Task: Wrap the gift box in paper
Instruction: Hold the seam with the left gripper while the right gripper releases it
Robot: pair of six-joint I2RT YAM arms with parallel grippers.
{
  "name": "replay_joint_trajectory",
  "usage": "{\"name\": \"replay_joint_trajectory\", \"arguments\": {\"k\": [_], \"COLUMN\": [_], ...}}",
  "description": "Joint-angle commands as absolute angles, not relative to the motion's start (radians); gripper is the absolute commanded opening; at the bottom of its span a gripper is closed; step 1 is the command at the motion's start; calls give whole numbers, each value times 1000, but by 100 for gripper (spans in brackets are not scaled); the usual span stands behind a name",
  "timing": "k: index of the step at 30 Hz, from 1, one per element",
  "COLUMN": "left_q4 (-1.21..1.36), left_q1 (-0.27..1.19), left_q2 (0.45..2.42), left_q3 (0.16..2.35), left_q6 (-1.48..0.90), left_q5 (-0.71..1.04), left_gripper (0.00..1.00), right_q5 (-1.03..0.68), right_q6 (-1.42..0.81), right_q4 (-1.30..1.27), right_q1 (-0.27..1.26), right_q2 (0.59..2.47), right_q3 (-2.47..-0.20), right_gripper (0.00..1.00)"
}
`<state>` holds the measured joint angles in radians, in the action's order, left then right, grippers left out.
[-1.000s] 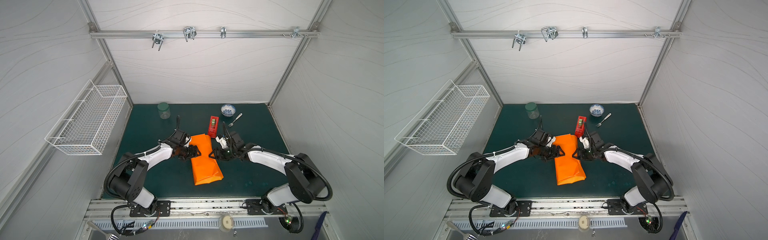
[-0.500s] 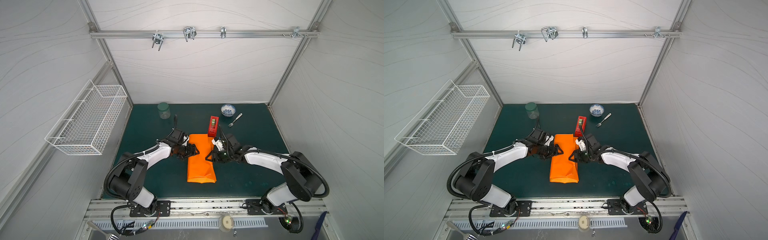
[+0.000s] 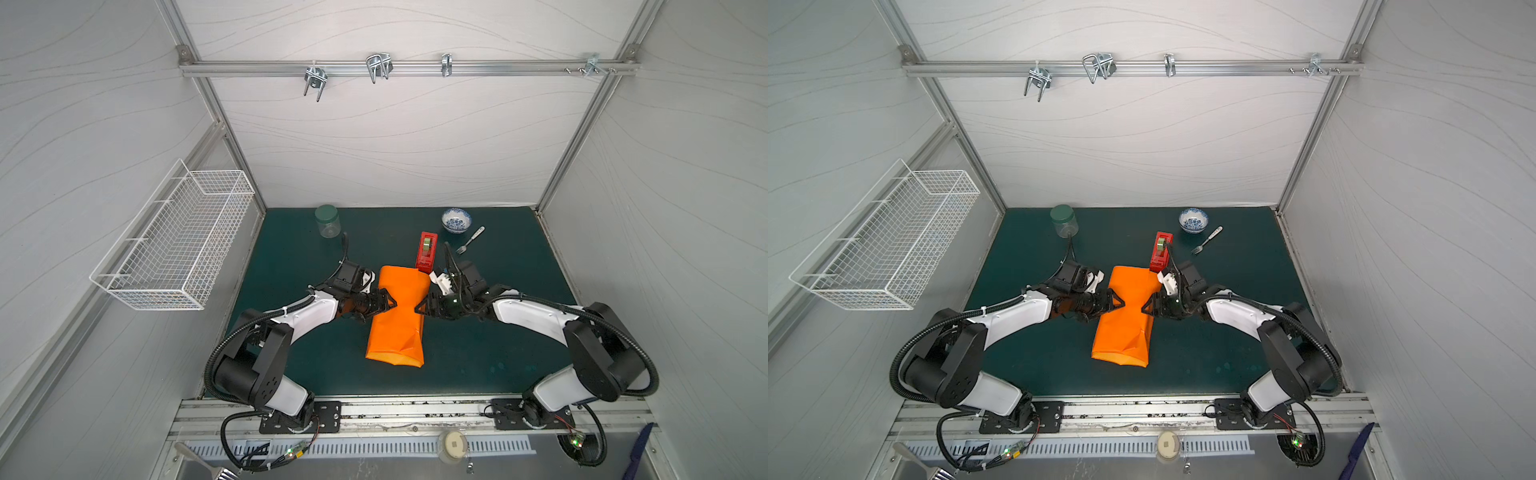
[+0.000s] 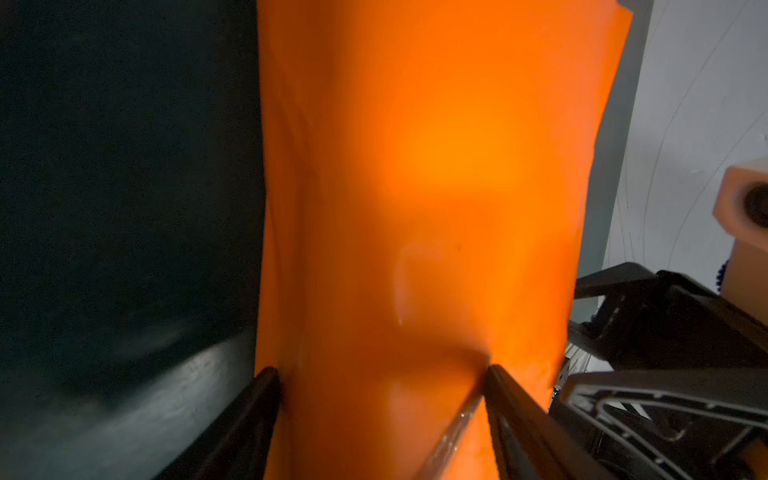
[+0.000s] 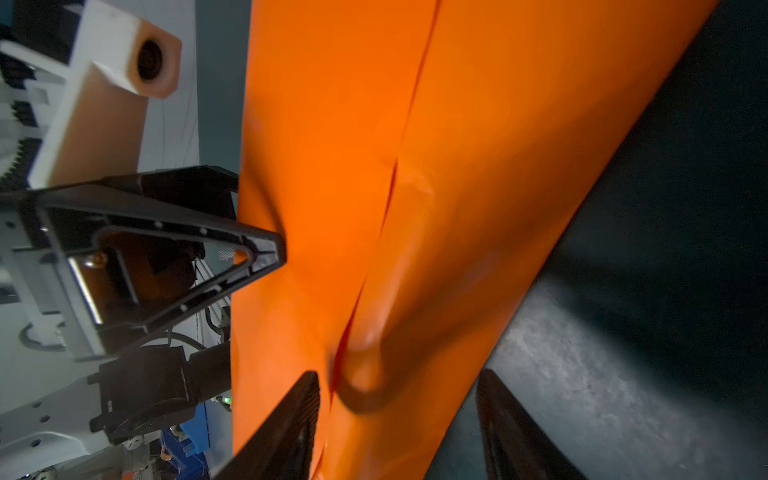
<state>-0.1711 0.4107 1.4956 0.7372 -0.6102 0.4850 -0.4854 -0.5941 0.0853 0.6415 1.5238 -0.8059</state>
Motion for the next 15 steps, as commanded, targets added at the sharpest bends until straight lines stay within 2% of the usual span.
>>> {"name": "replay_joint_trajectory", "arguments": {"k": [1, 9, 15], "left_q4": [-255, -245, -237], "left_q1": [412, 423, 423], "left_q2": [1515, 1479, 1492], "left_q3": [680, 662, 659], "left_q6": [-625, -646, -652], "left_q5": [439, 456, 450], "left_gripper": [77, 76, 76], "right_q5": [-550, -589, -573], "right_q6": [-573, -570, -544], "right_q4": [84, 78, 109], "right_q1": [645, 659, 650], "right_q2": [1571, 1677, 1678], "right_q3": [-864, -958, -983], "right_gripper": [62, 62, 61]}}
